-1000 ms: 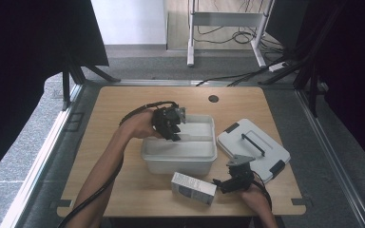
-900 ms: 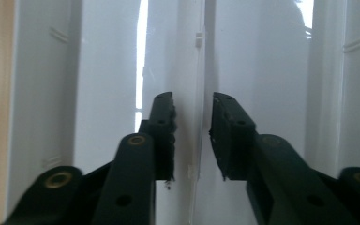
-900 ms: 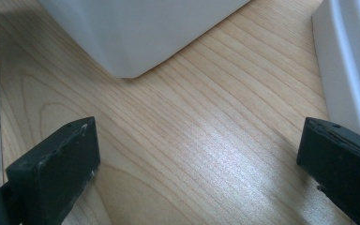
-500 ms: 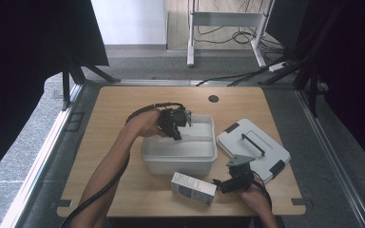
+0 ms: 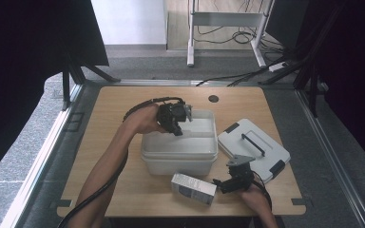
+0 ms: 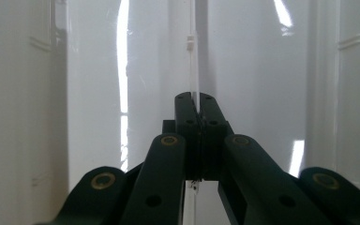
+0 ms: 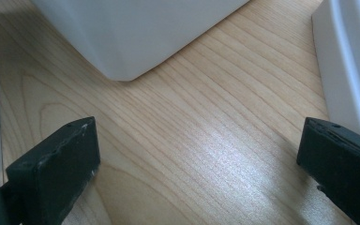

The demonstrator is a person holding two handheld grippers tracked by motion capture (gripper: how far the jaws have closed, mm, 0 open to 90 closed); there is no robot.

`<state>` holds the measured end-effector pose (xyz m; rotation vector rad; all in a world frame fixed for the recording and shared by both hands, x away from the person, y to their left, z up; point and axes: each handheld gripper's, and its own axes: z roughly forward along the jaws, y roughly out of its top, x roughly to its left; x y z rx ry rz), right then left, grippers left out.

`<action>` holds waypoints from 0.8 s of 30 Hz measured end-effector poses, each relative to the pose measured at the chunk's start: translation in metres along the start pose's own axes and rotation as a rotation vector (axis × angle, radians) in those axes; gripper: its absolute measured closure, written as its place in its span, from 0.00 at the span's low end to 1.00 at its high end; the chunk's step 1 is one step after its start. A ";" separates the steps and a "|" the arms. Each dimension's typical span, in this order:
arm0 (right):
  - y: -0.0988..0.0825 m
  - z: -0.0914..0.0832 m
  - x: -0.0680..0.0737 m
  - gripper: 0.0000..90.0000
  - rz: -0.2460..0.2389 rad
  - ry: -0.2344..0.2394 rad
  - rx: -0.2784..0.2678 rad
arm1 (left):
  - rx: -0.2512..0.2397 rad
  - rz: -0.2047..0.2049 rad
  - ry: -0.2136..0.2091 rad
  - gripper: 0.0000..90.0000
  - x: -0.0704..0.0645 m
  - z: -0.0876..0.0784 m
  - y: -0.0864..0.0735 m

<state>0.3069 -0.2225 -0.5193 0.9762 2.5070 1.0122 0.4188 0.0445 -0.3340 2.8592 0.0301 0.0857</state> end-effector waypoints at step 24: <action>0.000 0.000 0.000 0.00 0.000 0.001 0.001 | 0.041 -0.409 0.136 0.99 0.017 -0.040 -0.078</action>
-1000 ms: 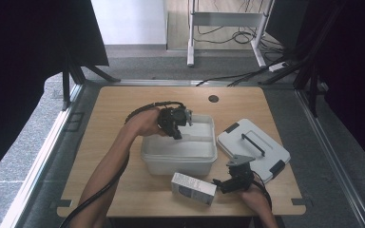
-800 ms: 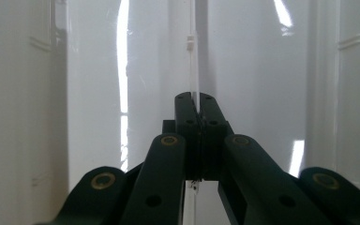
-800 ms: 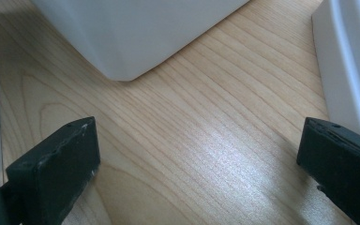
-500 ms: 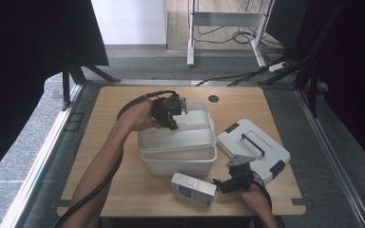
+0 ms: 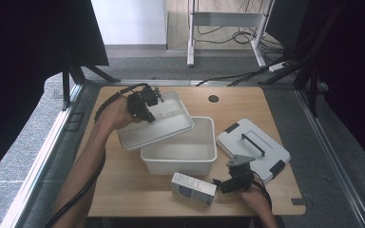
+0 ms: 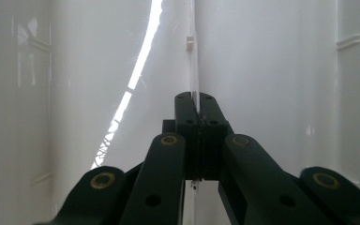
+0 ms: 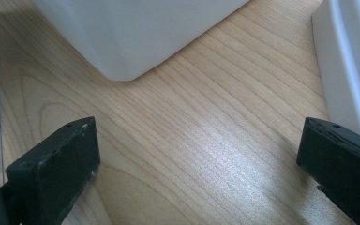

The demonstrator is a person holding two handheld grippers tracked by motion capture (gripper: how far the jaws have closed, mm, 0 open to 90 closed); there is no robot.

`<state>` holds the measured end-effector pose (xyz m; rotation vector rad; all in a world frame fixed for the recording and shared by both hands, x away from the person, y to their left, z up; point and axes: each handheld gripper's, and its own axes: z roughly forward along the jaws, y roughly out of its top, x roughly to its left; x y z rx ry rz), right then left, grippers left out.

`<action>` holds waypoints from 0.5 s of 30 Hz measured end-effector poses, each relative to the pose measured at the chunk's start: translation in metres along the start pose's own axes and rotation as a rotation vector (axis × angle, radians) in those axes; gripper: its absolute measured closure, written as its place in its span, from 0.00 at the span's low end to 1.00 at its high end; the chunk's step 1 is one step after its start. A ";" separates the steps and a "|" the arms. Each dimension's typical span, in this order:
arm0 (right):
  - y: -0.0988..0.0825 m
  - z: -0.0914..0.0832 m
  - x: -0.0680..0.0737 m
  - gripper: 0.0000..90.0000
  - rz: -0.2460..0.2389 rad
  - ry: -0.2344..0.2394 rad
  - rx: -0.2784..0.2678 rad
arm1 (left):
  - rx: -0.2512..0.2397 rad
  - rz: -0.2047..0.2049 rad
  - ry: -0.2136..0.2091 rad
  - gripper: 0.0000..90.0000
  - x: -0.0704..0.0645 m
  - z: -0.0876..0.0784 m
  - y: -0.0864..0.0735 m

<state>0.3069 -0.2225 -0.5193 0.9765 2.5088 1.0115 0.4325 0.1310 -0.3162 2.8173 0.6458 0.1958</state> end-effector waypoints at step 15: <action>0.000 0.000 0.000 0.00 0.001 -0.001 -0.001 | -0.017 -0.204 0.059 0.99 0.033 -0.016 -0.064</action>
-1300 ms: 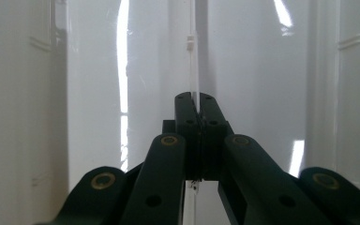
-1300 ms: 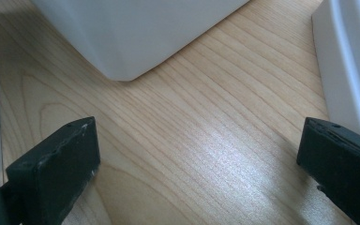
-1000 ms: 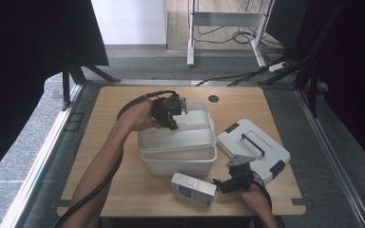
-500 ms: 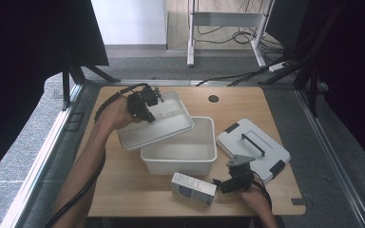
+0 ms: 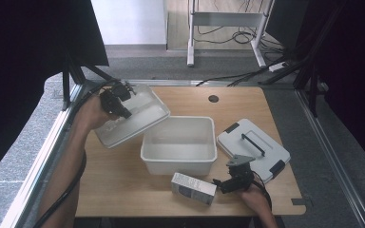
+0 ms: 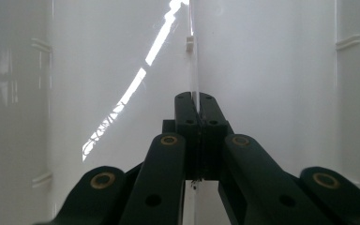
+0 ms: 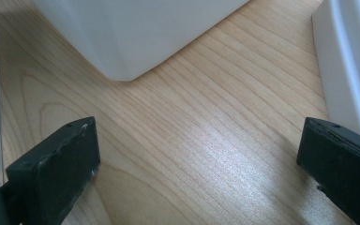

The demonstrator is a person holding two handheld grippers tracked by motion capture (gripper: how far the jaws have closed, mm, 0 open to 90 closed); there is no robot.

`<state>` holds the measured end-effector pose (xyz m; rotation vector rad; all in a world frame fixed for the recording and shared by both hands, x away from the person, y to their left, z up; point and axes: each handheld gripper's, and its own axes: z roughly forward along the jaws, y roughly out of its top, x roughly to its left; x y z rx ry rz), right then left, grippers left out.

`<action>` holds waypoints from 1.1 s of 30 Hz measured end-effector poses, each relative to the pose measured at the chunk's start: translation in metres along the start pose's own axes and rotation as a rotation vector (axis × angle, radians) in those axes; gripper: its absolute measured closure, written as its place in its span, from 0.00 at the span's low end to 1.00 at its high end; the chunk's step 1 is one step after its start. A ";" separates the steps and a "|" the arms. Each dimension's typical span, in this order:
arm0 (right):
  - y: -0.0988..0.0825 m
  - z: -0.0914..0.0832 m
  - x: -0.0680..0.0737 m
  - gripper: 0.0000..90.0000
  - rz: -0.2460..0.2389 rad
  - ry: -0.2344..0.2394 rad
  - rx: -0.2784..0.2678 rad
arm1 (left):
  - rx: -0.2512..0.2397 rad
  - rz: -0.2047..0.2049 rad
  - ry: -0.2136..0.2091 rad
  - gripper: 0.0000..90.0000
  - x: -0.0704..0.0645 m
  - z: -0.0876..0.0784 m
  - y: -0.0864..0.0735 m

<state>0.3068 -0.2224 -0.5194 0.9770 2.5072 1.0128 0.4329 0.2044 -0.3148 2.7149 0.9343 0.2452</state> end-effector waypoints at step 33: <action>0.000 0.000 0.000 0.00 -0.002 0.001 0.000 | 0.030 -0.182 0.012 0.99 0.034 0.088 -0.115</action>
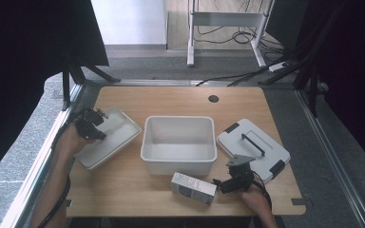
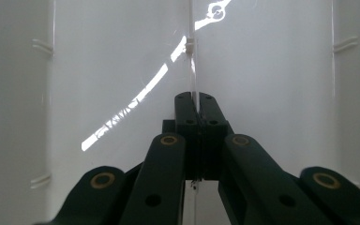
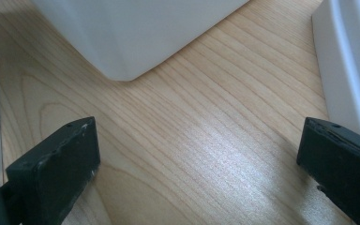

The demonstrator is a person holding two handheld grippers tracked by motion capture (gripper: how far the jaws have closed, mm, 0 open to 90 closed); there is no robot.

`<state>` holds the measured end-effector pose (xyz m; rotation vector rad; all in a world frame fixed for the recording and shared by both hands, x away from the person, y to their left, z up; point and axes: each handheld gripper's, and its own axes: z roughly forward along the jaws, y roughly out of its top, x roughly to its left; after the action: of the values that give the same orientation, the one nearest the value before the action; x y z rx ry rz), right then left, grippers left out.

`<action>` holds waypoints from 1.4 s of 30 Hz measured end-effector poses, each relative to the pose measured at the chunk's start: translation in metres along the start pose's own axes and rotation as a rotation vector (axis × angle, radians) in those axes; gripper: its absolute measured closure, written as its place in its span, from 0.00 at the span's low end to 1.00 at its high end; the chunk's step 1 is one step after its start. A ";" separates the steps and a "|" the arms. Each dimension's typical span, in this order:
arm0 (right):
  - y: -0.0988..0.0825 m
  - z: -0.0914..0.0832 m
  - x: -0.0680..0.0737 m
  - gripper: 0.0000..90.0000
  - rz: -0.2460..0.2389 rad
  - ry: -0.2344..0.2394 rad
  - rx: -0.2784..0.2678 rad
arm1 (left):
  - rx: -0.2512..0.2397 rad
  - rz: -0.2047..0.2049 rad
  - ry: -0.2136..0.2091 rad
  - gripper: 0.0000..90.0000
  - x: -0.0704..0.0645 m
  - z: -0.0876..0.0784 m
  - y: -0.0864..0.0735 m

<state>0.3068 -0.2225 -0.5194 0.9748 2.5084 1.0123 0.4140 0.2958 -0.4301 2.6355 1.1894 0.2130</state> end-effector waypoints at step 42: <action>0.000 0.000 0.000 0.00 0.005 -0.003 0.000 | -0.333 0.082 -0.072 0.12 -0.092 0.003 -0.023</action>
<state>0.3064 -0.2225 -0.5195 0.9824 2.5050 1.0116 0.3378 0.2412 -0.4428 2.3803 0.9318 0.2998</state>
